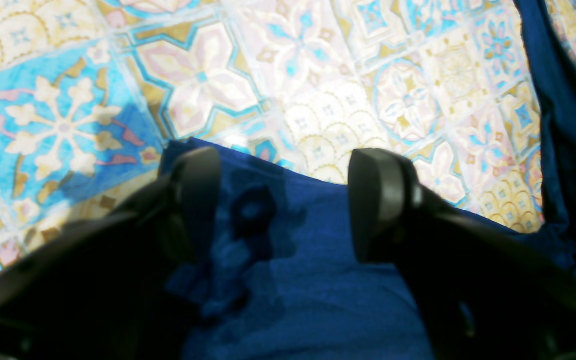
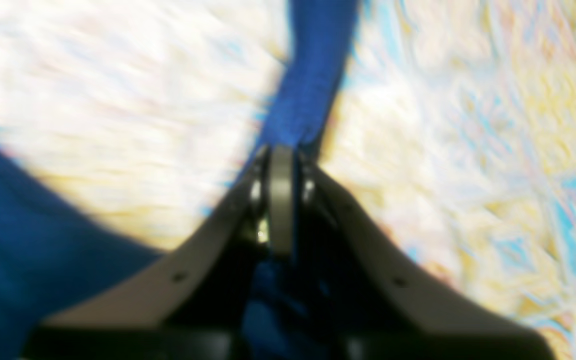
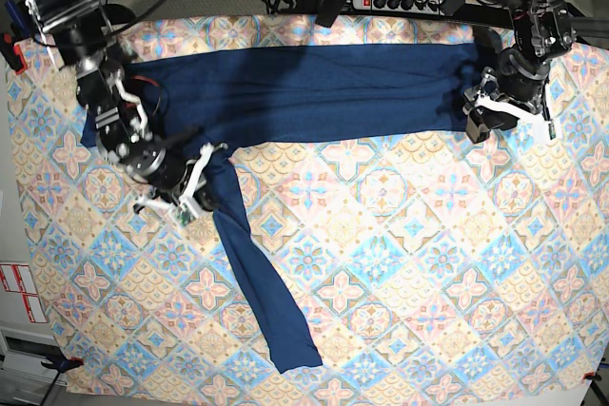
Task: Fold the T-shirt properly
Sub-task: 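Fold the held sleeve back onto the folded strip with the right gripper, then reach the left gripper down to the hanging shirt flap and grasp it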
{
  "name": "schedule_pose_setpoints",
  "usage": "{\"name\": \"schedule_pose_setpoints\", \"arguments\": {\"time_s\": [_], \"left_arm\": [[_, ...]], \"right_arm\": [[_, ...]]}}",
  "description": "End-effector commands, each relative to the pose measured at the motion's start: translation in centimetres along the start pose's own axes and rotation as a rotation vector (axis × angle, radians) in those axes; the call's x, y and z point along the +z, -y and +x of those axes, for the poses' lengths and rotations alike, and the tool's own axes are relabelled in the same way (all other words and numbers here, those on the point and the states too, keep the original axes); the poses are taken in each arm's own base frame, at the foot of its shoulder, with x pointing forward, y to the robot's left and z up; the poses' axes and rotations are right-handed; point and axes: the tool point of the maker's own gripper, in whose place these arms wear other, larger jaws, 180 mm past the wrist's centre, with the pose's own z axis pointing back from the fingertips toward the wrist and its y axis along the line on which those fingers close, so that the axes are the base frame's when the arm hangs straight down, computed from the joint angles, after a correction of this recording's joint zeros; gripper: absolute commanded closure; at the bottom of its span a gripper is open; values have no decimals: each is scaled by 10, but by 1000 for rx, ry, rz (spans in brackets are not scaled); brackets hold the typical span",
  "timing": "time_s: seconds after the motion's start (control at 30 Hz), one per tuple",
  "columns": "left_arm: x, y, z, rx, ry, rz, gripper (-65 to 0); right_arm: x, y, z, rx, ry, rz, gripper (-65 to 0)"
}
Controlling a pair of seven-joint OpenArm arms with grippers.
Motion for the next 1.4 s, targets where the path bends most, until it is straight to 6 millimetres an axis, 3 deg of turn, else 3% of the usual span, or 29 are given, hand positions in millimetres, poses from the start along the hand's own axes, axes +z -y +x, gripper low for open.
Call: {"name": "schedule_pose_setpoints", "arguments": {"time_s": [0.0,0.3,0.43,0.67,0.8,0.9,1.2,1.27,1.37], "left_arm": [[2,2,11,-13,35,-9,-369],[2,3,10,-14,31,-11,-369],[1,3,10,-15,32,-13,-369],[-1,8,17,-15,50,-25,-369],[-3,14,22,-19,59,-39,-369],[-11,31,28,-29,69,-81,-369],[-35,100,62,-64,137,-239,-375],[-41,123,71,-70,141,-287,-375],[-57,139,72,-36,95,-316,-375]], "right_arm": [[8,-6,8,16,31,17,-3],[52,-91,8,7,84,163,-2],[66,-117,1,-20,79,209,-2],[81,-147,-27,-69,8,261,-2],[83,-169,-58,-37,-165,322,-2],[76,-161,-61,12,-230,318,-3],[61,-134,-33,60,-174,269,-3],[60,-133,-30,62,-169,268,-3],[61,-135,-30,63,-168,274,-3]]}}
